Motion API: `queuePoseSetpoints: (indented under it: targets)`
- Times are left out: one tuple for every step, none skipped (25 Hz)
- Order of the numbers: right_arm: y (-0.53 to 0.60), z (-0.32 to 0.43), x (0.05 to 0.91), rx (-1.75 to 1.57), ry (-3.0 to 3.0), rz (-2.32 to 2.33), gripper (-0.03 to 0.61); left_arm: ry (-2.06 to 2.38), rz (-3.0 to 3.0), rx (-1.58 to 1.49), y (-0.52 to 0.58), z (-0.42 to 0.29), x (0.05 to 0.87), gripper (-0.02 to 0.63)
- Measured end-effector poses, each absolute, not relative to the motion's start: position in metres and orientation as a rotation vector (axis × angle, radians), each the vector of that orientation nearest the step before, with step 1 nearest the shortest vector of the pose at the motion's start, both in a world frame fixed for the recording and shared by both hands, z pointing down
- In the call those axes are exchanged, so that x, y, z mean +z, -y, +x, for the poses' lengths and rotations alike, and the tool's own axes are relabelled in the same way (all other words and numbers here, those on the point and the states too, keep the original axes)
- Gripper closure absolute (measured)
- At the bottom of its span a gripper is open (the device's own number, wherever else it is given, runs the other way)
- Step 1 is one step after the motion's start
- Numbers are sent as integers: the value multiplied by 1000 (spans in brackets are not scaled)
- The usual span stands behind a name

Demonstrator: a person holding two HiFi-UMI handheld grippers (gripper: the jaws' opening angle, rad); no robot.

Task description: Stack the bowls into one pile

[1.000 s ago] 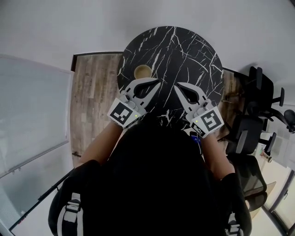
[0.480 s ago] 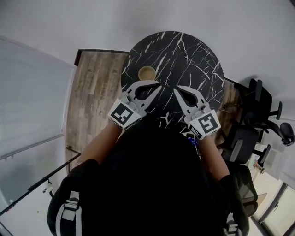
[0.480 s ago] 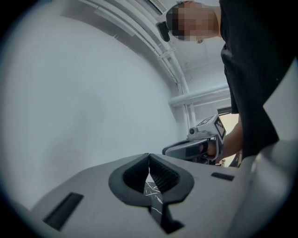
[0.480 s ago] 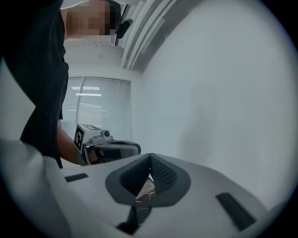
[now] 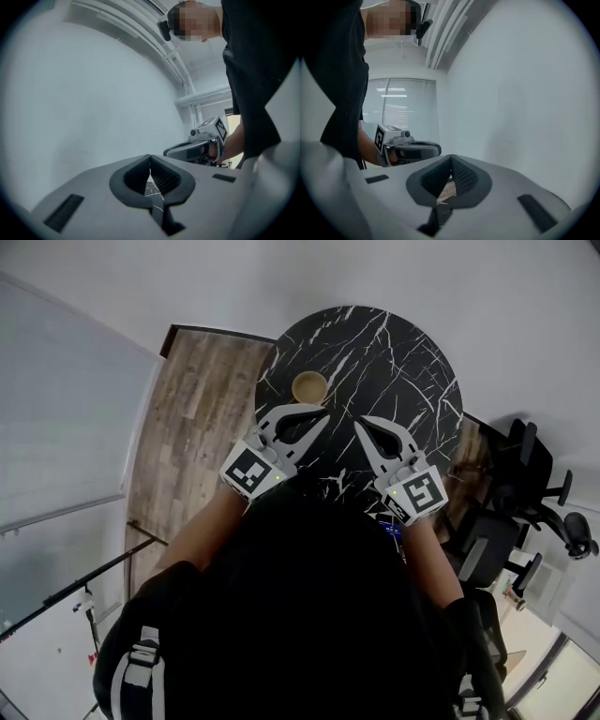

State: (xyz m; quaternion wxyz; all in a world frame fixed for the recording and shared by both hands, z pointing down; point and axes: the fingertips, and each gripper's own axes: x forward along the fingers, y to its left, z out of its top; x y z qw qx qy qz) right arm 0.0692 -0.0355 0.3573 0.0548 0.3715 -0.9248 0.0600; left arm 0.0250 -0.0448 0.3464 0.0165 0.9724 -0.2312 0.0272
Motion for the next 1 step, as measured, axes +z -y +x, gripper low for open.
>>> queuePoseSetpoints:
  targets:
    - [36,68,357,184,2811,1124,575,724,3021,85,44,23,346,609]
